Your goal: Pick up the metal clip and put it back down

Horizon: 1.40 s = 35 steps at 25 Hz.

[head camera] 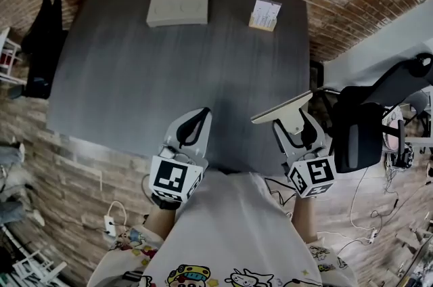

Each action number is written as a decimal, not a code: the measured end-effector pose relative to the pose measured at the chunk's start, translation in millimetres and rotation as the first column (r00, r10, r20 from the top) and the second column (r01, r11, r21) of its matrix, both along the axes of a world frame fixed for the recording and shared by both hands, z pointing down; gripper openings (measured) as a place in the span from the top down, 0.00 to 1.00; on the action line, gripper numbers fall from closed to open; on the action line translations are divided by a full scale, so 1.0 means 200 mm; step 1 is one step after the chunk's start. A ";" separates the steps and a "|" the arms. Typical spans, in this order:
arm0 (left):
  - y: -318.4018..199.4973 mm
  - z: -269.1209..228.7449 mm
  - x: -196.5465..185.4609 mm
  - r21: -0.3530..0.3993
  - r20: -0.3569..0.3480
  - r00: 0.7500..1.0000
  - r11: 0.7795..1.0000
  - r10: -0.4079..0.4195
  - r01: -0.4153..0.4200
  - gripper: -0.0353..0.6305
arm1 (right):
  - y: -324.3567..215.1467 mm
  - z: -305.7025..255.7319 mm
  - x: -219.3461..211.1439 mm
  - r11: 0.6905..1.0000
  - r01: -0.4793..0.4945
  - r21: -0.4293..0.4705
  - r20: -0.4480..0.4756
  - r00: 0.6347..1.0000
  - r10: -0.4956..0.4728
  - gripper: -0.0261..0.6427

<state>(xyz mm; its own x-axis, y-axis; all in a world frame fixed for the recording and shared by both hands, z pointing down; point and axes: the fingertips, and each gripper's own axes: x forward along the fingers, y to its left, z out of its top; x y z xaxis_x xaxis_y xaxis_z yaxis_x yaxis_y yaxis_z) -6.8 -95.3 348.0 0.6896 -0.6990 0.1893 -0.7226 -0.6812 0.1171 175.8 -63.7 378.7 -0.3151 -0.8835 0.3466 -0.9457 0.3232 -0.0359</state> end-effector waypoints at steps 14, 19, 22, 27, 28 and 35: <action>0.01 0.16 -0.04 -0.094 0.022 1.000 0.996 -0.006 0.008 0.95 | -0.05 0.31 -0.17 0.982 0.094 -0.163 0.022 0.996 -0.092 0.53; -0.01 0.20 -0.01 -0.101 0.011 1.000 0.995 0.002 -0.001 0.95 | -0.08 0.44 -0.22 0.969 0.120 -0.214 0.040 0.993 -0.114 0.53; -0.02 0.22 0.00 -0.092 0.010 1.000 0.996 0.010 -0.009 0.95 | -0.10 0.52 -0.24 0.963 0.132 -0.235 0.035 0.991 -0.128 0.53; 0.00 0.25 0.00 -0.100 0.008 1.000 0.995 0.022 -0.021 0.95 | -0.12 0.65 -0.27 0.952 0.139 -0.272 0.035 0.990 -0.134 0.53; 0.00 0.26 0.00 -0.106 0.011 1.000 0.994 0.024 -0.023 0.95 | -0.12 0.67 -0.28 0.951 0.138 -0.278 0.036 0.990 -0.133 0.53; 0.00 0.29 0.01 -0.114 0.010 0.999 0.993 0.036 -0.035 0.95 | -0.13 0.80 -0.31 0.945 0.132 -0.300 0.019 0.991 -0.132 0.53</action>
<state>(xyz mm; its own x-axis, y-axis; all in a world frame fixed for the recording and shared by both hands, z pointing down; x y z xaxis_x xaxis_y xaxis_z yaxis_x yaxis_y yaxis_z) -4.1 -95.7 406.9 0.7106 -0.6478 0.2747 -0.7002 -0.6892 0.1862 114.2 -90.4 539.6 -0.4213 -0.6891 0.5896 -0.8953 0.4197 -0.1493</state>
